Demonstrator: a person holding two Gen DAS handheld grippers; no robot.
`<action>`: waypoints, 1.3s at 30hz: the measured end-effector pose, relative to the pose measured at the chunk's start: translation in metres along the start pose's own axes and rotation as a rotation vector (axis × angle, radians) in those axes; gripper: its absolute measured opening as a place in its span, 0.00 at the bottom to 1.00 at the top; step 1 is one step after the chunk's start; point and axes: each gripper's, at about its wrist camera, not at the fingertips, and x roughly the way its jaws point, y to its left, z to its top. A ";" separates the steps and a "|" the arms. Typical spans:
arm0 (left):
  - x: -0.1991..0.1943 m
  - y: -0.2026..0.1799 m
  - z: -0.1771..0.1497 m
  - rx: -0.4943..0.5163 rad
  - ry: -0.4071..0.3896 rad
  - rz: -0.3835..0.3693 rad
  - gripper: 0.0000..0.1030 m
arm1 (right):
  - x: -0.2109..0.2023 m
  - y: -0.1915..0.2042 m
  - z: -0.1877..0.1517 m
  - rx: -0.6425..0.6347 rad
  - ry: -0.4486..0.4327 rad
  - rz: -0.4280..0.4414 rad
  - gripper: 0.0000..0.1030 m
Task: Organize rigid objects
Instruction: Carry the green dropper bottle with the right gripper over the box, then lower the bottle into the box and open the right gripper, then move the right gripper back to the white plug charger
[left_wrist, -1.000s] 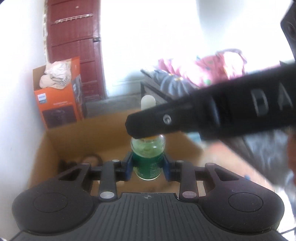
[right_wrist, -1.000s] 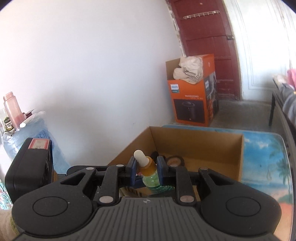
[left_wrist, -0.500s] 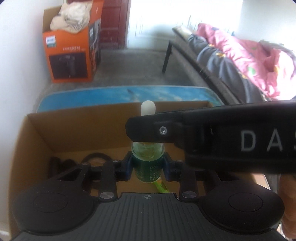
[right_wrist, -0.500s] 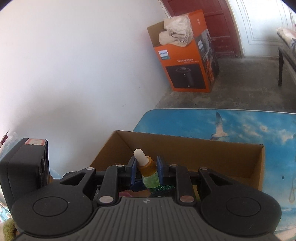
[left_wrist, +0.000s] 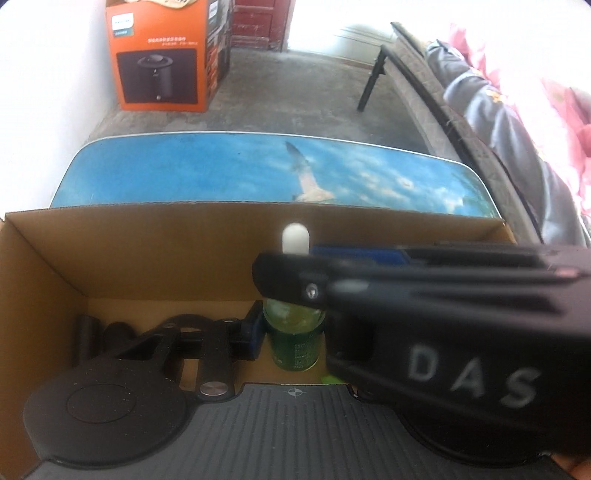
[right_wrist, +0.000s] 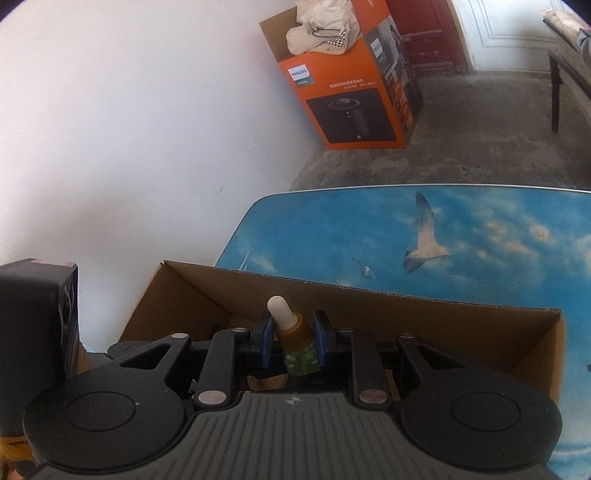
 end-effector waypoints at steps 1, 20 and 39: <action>0.004 0.001 0.001 -0.006 0.005 -0.003 0.31 | 0.003 0.000 -0.001 -0.006 0.005 -0.008 0.25; -0.041 0.003 -0.015 -0.077 -0.059 -0.083 0.66 | -0.043 0.009 -0.010 0.024 -0.076 -0.001 0.51; -0.204 -0.004 -0.184 0.238 -0.308 -0.212 0.98 | -0.257 0.039 -0.203 0.203 -0.304 0.330 0.58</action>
